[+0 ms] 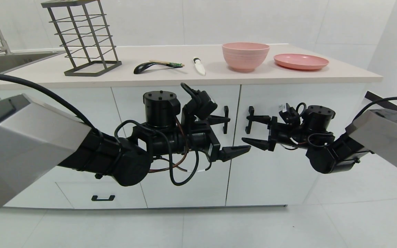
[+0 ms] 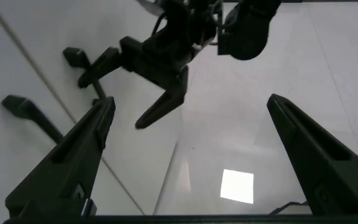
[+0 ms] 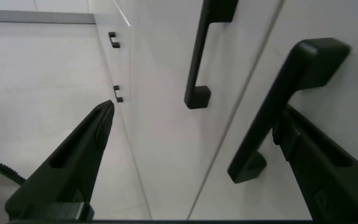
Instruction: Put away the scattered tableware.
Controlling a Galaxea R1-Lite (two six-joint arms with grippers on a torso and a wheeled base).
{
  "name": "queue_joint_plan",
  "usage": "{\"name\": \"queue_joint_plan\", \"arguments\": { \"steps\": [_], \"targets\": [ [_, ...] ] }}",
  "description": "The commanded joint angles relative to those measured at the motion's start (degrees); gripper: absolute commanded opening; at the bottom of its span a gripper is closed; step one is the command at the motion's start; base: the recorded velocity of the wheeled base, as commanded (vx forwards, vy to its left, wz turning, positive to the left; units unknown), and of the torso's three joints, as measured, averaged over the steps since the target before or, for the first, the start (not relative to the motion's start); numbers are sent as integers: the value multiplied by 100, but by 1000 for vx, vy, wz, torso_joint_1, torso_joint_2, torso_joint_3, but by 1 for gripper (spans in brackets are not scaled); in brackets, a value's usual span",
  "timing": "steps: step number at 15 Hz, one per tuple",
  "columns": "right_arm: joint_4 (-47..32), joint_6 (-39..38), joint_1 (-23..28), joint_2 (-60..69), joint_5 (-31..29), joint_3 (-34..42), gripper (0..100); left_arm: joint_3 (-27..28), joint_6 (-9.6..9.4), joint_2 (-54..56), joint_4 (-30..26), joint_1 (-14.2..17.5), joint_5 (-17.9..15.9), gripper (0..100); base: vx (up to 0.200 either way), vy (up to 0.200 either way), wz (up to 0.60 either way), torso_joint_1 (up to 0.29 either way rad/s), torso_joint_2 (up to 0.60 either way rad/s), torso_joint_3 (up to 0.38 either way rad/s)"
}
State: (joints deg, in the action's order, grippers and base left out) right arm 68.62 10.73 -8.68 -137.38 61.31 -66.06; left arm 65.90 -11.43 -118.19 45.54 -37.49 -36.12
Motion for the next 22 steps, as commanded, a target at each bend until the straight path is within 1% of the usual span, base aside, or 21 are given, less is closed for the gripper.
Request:
{"name": "queue_joint_plan", "arguments": {
  "steps": [1, 2, 3, 4, 6, 8, 10, 12, 14, 16, 17, 18, 19, 21, 22],
  "targets": [
    [-7, -9, -152, -132, 101, -126, 100, 265, 1, -249, 7, -110, -44, 100, 0, 0, 0, 0, 0, 0],
    [-7, -9, -152, -167, 312, -179, 100, 274, 10, -284, 16, -136, -176, 100, 0, 0, 0, 0, 0, 0],
    [11, -9, -152, -167, 558, -179, 100, 274, 10, -293, 25, -136, -413, 100, 0, 0, 0, 0, 0, 0],
    [64, -9, -143, -158, 655, -153, 100, 292, 18, -293, 33, -136, -519, 100, 0, 0, 0, 0, 0, 0],
    [90, -18, -125, -52, 690, 32, 100, 336, 18, -293, 51, -101, -545, 100, 0, 0, 0, 0, 0, 0],
    [99, -9, -116, 202, 778, 375, 100, 406, 27, -293, 60, -75, -528, 100, 0, 0, 0, 0, 0, 0],
    [345, -9, -108, 510, 945, 893, 100, 450, 150, -293, 77, -66, -501, 100, 0, 0, 0, 0, 0, 0],
    [609, -9, -72, 914, 1032, 1763, 100, 511, 265, -319, 69, -66, -519, 100, 0, 0, 0, 0, 0, 0],
    [890, -9, -37, 1169, 1191, 2449, 100, 766, 291, -486, 69, -83, -510, 100, 0, 0, 0, 0, 0, 0],
    [1215, -9, 7, 1222, 1261, 2862, 100, 1039, 326, -635, -2, -127, -492, 100, 0, 0, 0, 0, 0, 0],
    [1250, -9, 7, 1222, 1287, 2906, 100, 1091, 361, -662, -10, -136, -492, 100, 0, 0, 0, 0, 0, 0],
    [1356, -9, 33, 1213, 1314, 3047, 100, 1338, 476, -802, -46, -206, -492, 100, 0, 0, 0, 0, 0, 0],
    [1452, -9, 33, 1204, 1331, 3143, 100, 1724, 581, -1013, -160, -268, -457, 100, 0, 0, 0, 0, 0, 0],
    [1514, -9, 33, 1178, 1358, 3152, 100, 2137, 581, -1251, -309, -312, -413, 100, 0, 0, 0, 0, 0, 0],
    [1514, -9, 33, 1178, 1358, 3152, 100, 2445, 581, -1418, -380, -347, -308, 100, 0, 0, 0, 0, 0, 0]
  ]
}}
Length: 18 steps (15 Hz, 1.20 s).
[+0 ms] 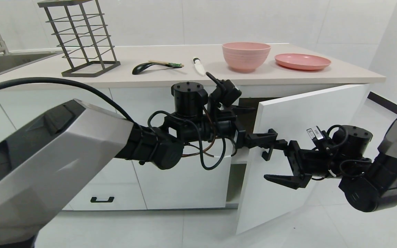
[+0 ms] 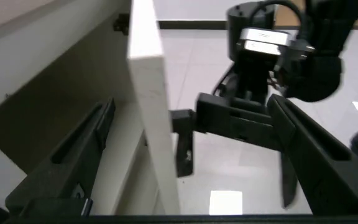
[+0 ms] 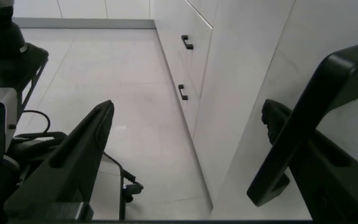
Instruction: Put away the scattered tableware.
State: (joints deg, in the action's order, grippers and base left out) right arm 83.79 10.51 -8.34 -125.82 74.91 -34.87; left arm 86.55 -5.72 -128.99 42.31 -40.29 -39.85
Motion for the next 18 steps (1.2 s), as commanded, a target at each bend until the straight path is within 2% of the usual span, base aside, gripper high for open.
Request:
{"name": "queue_joint_plan", "arguments": {
  "steps": [1, 3, 6, 7, 13, 18],
  "targets": [
    [-3, 13, -1, 22, -3, 32, 100, 564, 9, -417, -100, -93, 118, 100, 0, 0, 0, 0, 0, 0],
    [6, 21, 8, 14, -3, 32, 100, 898, 9, -575, -347, -207, 179, 100, 0, 0, 0, 0, 0, 0],
    [6, 21, 140, -136, -3, -99, 100, 907, 9, -636, -382, -383, 179, 100, 0, 0, 0, 0, 0, 0],
    [15, 30, 368, -320, -12, -275, 100, 898, 9, -628, -355, -445, 188, 100, 0, 0, 0, 0, 0, 0],
    [24, 30, 939, -575, -12, -565, 100, 890, 18, -628, -364, -533, 179, 100, 0, 0, 0, 0, 0, 0],
    [59, 74, 1036, -408, -12, -310, 100, 881, 27, -628, -399, -541, 232, 100, 0, 0, 0, 0, 0, 0]
  ]
}}
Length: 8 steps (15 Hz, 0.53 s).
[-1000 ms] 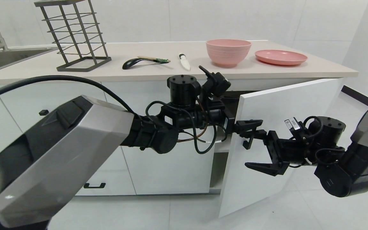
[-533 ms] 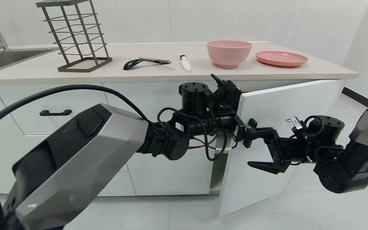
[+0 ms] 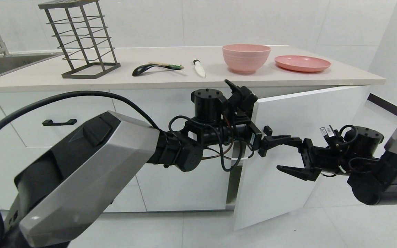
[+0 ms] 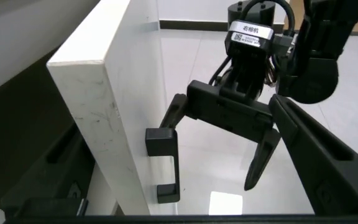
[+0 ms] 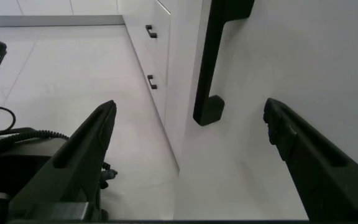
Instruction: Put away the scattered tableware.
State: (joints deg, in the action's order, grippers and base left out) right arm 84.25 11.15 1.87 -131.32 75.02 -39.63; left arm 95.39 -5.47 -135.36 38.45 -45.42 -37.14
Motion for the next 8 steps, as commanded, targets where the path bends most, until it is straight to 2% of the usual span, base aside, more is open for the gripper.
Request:
{"name": "queue_joint_plan", "arguments": {
  "steps": [1, 3, 4, 5, 8],
  "targets": [
    [65, 10, 7, 423, -40, 500, 100, -12, 2, 10, -13, -28, 181, 100, 0, 0, 0, 0, 0, 0],
    [92, 71, 7, 1214, -462, 1458, 100, -12, 2, 10, -13, -72, 867, 100, 0, 0, 0, 0, 0, 0],
    [92, 71, 7, 1214, -462, 1458, 100, -12, 2, 10, -13, -72, 867, 100, 0, 0, 0, 0, 0, 0],
    [65, 150, 104, 2339, -1323, 2671, 100, -47, -15, 10, 40, -134, 1183, 100, 0, 0, 0, 0, 0, 0],
    [13, 256, 490, 4044, -1473, 3963, 100, -126, -6, 10, 84, -239, 1755, 100, 0, 0, 0, 0, 0, 0]
  ]
}}
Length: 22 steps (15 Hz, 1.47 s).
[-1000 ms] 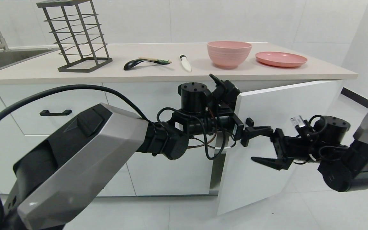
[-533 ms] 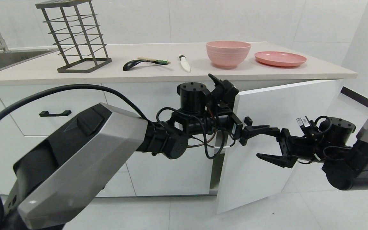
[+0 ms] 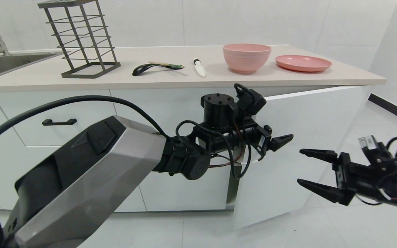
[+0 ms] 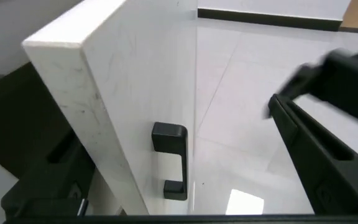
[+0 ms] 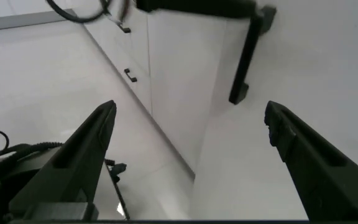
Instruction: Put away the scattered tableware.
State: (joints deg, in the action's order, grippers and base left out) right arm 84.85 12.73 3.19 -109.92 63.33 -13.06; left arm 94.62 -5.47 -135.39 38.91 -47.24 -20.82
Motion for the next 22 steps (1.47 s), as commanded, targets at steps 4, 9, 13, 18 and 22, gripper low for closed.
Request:
{"name": "queue_joint_plan", "arguments": {
  "steps": [4, 9, 13, 18, 22],
  "targets": [
    [-364, 388, 929, 3108, -374, 1306, 100, -410, -6, 56, 99, -321, 430, 100, 0, 0, 0, 0, 0, 0],
    [-768, 582, 937, 3662, -374, 1306, 100, -1262, 2, 399, 688, -646, 412, 100, 0, 0, 0, 0, 0, 0],
    [-891, 599, 920, 3662, -374, 1306, 100, -1324, 11, 390, 943, -901, 351, 100, 0, 0, 0, 0, 0, 0],
    [-900, 705, 920, 3952, -374, 1306, 100, -1324, 82, 338, 969, -1218, 351, 100, 0, 0, 0, 0, 0, 0],
    [-900, 705, 920, 4286, -374, 1306, 100, -1315, 134, 215, 1083, -1534, 351, 100, 0, 0, 0, 0, 0, 0]
  ]
}}
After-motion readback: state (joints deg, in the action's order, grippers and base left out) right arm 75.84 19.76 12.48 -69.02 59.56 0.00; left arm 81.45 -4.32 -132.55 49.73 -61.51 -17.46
